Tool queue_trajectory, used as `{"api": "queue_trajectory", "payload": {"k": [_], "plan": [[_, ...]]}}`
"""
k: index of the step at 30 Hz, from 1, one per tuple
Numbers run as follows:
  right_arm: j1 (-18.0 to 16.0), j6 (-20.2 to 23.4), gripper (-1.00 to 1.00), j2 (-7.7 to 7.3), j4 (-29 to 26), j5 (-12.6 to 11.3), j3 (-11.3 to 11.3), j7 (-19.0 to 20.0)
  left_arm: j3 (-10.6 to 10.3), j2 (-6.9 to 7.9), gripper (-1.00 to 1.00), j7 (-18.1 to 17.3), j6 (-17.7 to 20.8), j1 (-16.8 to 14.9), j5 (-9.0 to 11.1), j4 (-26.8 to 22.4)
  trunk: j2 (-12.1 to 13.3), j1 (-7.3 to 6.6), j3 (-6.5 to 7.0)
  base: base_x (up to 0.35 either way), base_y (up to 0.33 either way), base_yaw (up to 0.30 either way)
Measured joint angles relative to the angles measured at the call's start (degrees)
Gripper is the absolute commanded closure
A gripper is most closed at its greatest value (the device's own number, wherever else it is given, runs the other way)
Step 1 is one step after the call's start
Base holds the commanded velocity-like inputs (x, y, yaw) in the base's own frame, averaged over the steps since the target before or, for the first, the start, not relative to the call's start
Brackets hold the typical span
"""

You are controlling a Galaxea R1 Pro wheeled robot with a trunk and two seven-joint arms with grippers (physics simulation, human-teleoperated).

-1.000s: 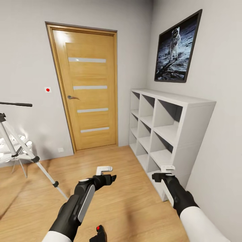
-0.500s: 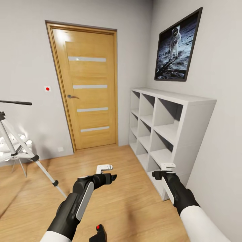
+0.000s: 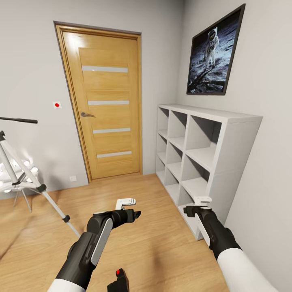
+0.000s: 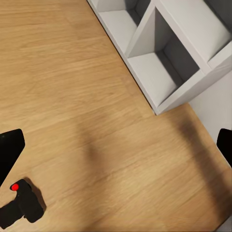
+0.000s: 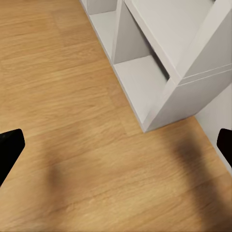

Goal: Attach the digital camera to the camera tripod in the bedroom.

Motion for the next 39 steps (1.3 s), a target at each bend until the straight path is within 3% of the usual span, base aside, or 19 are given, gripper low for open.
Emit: {"api": "queue_trajectory", "payload": {"k": [39], "plan": [[0.0, 0.1, -1.0, -0.09, 0.0, -0.2, -0.2, 0.0, 1.1, 0.26, -1.0, -0.1, 0.0, 0.0, 0.5, 0.1, -15.6, 8.57, -7.0, 0.0, 0.0, 0.0]]}}
